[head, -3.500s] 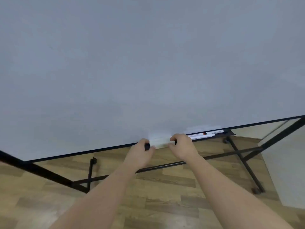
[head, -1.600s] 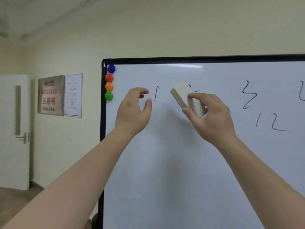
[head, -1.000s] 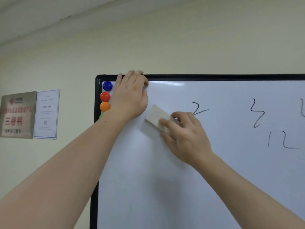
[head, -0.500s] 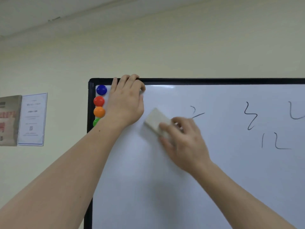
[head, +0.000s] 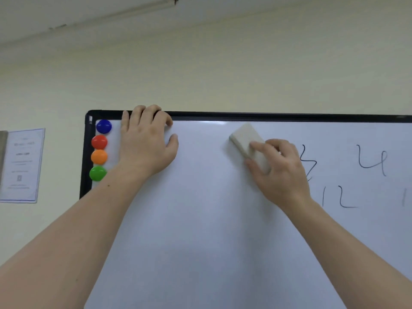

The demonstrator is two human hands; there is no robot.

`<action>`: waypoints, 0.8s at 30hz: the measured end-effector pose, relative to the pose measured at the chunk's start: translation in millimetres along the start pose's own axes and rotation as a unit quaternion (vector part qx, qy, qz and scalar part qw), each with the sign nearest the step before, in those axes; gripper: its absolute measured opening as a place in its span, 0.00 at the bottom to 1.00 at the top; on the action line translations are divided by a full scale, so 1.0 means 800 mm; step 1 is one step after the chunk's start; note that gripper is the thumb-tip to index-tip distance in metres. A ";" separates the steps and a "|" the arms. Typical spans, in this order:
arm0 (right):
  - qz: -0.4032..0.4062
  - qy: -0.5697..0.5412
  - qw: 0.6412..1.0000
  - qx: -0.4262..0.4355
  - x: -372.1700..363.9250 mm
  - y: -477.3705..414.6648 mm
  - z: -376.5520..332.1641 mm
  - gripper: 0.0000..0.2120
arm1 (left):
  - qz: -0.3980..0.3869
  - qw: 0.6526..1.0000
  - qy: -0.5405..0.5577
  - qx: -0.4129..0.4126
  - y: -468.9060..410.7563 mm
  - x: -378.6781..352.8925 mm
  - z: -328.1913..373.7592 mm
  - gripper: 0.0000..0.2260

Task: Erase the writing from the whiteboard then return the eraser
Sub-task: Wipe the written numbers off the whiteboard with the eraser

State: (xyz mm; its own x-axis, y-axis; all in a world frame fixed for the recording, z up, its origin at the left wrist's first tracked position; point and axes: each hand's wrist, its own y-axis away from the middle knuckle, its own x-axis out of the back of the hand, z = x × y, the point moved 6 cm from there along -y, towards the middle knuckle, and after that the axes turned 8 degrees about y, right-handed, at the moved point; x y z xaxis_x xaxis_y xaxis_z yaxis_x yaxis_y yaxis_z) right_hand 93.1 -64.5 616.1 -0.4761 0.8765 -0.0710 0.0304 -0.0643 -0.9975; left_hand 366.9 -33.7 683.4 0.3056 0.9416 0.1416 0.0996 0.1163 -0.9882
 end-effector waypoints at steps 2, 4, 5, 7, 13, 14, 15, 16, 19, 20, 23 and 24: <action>0.011 -0.007 0.998 -0.058 0.000 -0.007 0.012 0.16 | -0.009 1.000 -0.002 -0.004 -0.002 -0.007 0.011 0.17; 0.022 -0.018 0.997 -0.069 -0.003 -0.006 0.007 0.15 | -0.024 1.000 -0.002 -0.018 -0.005 -0.018 0.026 0.17; 0.023 -0.023 0.998 -0.048 -0.005 -0.001 -0.001 0.15 | -0.032 0.999 0.003 -0.022 -0.007 -0.023 0.034 0.17; 0.007 -0.028 0.999 0.036 -0.011 0.020 -0.023 0.14 | -0.041 0.999 0.011 -0.029 -0.011 -0.034 0.049 0.17; -0.081 -0.034 0.965 0.249 -0.008 0.080 -0.024 0.14 | -0.051 0.998 0.018 -0.045 -0.021 -0.060 0.092 0.15; -0.086 -0.029 0.961 0.262 -0.004 0.079 -0.011 0.14 | -0.050 0.997 0.015 -0.050 -0.022 -0.064 0.101 0.15; -0.087 -0.022 0.959 0.267 0.001 0.076 0.004 0.14 | -0.046 0.997 0.010 -0.055 -0.023 -0.067 0.109 0.16; -0.085 -0.017 0.960 0.266 0.004 0.070 0.017 0.14 | -0.041 0.998 0.003 -0.057 -0.022 -0.067 0.112 0.17; -0.055 -0.001 0.977 0.205 0.022 0.043 0.069 0.13 | -0.031 0.998 -0.010 -0.054 -0.021 -0.067 0.115 0.17; -0.036 0.004 0.985 0.168 0.029 0.032 0.088 0.13 | -0.029 0.998 -0.014 -0.052 -0.020 -0.067 0.116 0.17; 0.013 0.007 1.000 0.021 0.050 0.006 0.142 0.13 | -0.022 0.999 -0.019 -0.046 -0.019 -0.068 0.121 0.16; 0.015 0.007 1.000 -0.025 0.054 0.001 0.157 0.14 | -0.022 0.999 -0.020 -0.041 -0.019 -0.069 0.123 0.16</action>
State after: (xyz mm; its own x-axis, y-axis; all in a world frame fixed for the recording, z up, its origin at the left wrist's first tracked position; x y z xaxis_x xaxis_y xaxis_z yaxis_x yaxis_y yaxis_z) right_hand -37.8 -86.8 612.6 -0.4627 0.8809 -0.0997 0.0873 -0.0666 -0.9939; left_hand 254.9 -56.5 684.6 0.2607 0.9484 0.1806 0.1904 0.1328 -0.9727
